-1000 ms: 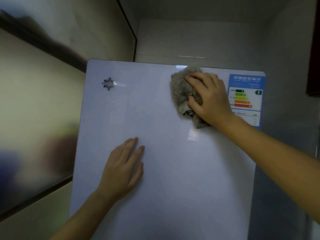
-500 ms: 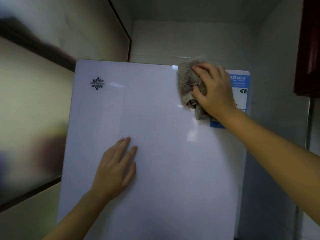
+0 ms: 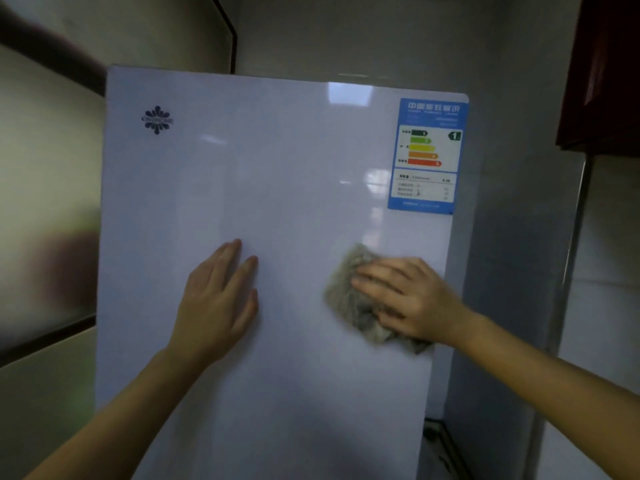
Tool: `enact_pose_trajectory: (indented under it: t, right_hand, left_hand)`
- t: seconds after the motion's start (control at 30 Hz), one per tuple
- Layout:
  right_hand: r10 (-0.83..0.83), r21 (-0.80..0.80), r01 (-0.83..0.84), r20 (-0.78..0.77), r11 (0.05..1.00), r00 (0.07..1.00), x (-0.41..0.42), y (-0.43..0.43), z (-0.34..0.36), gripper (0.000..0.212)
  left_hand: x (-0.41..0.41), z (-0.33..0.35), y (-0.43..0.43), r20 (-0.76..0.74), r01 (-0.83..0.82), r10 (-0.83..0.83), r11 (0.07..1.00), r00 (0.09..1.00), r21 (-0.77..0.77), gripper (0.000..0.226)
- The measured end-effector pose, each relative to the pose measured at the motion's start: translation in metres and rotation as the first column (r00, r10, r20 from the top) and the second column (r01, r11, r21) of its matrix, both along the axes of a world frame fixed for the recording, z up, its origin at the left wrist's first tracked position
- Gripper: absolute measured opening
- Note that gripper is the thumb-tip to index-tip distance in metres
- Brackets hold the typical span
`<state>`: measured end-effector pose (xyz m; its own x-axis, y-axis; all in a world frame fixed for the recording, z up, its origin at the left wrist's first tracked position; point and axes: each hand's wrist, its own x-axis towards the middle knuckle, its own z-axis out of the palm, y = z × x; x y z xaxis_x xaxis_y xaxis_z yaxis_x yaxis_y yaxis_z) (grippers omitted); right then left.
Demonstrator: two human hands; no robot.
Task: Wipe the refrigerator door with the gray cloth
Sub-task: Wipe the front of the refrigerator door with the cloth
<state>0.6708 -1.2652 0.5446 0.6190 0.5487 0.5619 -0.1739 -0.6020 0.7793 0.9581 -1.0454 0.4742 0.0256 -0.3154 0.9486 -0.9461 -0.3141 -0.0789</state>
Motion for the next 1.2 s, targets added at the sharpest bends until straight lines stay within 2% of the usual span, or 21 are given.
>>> enact_pose_trajectory:
  t: [0.13, 0.23, 0.4, 0.57, 0.63, 0.77, 0.83, 0.97, 1.03, 1.2]
  right_hand:
    - [-0.057, 0.194, 0.005, 0.265, 0.981, 0.963, -0.028, -0.012, 0.039, 0.052]
    - [-0.084, 0.28, -0.021, 0.359, 0.96, 0.929, -0.033, -0.013, 0.043, 0.053]
    - [-0.081, 0.311, -0.033, 0.347, 0.95, 0.934, -0.023, -0.009, 0.005, 0.057]
    - [-0.046, 0.157, 0.016, 0.193, 0.988, 0.98, -0.018, -0.008, -0.011, 0.056]
    - [-0.046, 0.182, 0.002, 0.233, 0.983, 0.971, -0.017, -0.008, -0.002, 0.055]
    - [-0.06, 0.33, -0.079, 0.393, 0.941, 0.918, -0.006, 0.0, 0.01, 0.054]
    - [-0.051, 0.342, -0.096, 0.399, 0.935, 0.915, 0.003, 0.006, 0.002, 0.055]
    - [0.016, 0.135, -0.035, 0.138, 0.99, 0.99, 0.019, 0.014, -0.028, 0.054]
    - [0.022, 0.087, -0.029, 0.072, 0.996, 0.997, 0.025, 0.017, -0.034, 0.052]
    - [0.009, 0.187, -0.051, 0.216, 0.981, 0.976, 0.037, 0.025, 0.005, 0.054]
  left_hand:
    - [-0.011, -0.003, -0.006, -0.02, 0.005, -0.005, 1.0, 1.0, 0.008, 0.056]
    - [-0.017, -0.003, -0.009, -0.033, 0.005, -0.006, 1.0, 0.999, -0.021, 0.056]
    - [-0.015, -0.005, -0.007, -0.023, -0.008, 0.008, 1.0, 1.0, 0.007, 0.058]
    - [-0.011, -0.003, -0.003, 0.0, -0.016, 0.016, 0.999, 1.0, 0.032, 0.057]
    - [-0.01, -0.003, -0.002, 0.01, -0.016, 0.016, 1.0, 1.0, 0.027, 0.057]
    - [-0.009, -0.006, -0.002, 0.01, -0.012, 0.012, 0.999, 1.0, 0.03, 0.057]
    - [-0.008, -0.007, -0.002, 0.006, -0.01, 0.01, 0.999, 1.0, 0.031, 0.056]
    - [-0.007, -0.01, 0.001, 0.013, -0.008, 0.007, 0.999, 1.0, 0.036, 0.054]
    - [-0.002, -0.013, 0.006, 0.013, -0.007, 0.007, 1.0, 1.0, 0.029, 0.054]
    - [0.023, -0.021, 0.024, 0.0, -0.015, 0.015, 1.0, 1.0, -0.005, 0.054]
